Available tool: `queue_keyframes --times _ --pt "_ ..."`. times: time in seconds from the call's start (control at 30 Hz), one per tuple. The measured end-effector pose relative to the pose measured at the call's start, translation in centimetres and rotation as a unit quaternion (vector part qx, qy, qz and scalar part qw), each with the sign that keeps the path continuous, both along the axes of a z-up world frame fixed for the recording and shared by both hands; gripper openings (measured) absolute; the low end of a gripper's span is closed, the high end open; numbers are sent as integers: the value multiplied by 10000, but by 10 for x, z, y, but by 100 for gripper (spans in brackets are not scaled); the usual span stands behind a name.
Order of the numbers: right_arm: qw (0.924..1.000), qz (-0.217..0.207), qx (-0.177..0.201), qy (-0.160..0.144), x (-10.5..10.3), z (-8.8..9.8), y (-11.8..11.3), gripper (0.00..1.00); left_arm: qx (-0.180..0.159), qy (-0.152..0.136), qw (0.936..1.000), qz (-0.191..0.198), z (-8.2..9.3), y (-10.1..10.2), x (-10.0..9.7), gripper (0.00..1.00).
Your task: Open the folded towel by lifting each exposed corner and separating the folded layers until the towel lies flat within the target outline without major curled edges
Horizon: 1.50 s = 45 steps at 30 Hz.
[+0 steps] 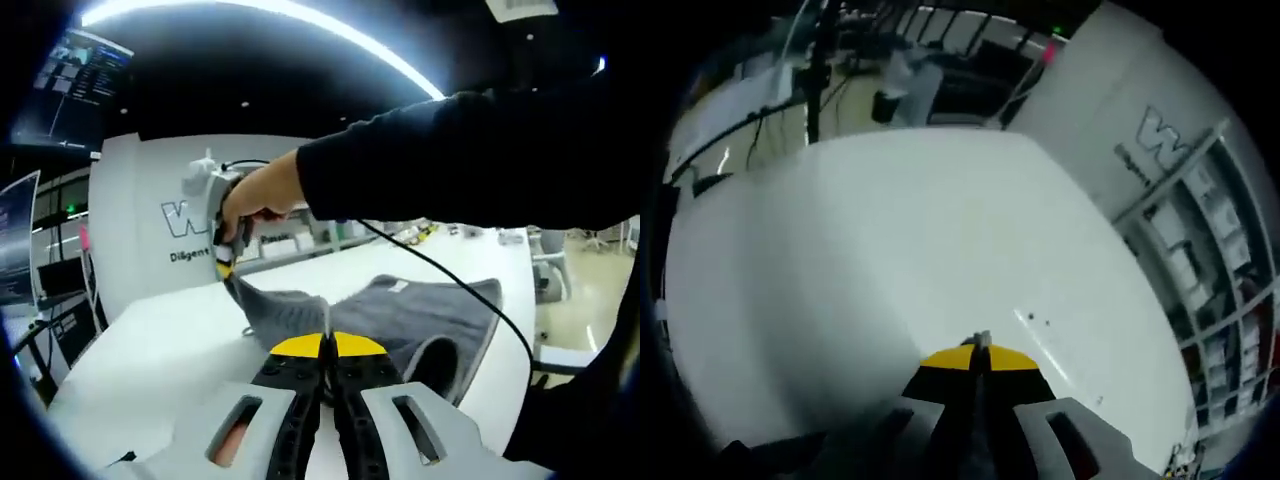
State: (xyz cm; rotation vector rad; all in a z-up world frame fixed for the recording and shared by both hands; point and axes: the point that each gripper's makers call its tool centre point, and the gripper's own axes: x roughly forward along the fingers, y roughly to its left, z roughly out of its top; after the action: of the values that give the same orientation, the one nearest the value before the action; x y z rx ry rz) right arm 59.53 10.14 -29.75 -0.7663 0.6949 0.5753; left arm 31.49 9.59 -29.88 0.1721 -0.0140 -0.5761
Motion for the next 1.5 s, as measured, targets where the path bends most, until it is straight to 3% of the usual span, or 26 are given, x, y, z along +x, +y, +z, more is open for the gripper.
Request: queue_keyframes --times 0.37,0.57,0.9,1.27,1.5 --pt "9995 327 45 -21 6 -8 71 0 -298 259 9957 838 -14 88 15 1" --pt "9986 529 48 -25 5 -18 105 0 -92 275 9935 1099 -22 107 17 1" --pt "9964 810 240 -31 9 -27 162 0 -67 450 9828 1792 -33 168 19 1" --pt "9931 1131 320 45 4 -59 206 0 143 625 9730 2217 -51 207 13 1" --pt "9890 1387 520 -24 2 -61 240 0 115 707 9652 2516 -54 231 5 1"
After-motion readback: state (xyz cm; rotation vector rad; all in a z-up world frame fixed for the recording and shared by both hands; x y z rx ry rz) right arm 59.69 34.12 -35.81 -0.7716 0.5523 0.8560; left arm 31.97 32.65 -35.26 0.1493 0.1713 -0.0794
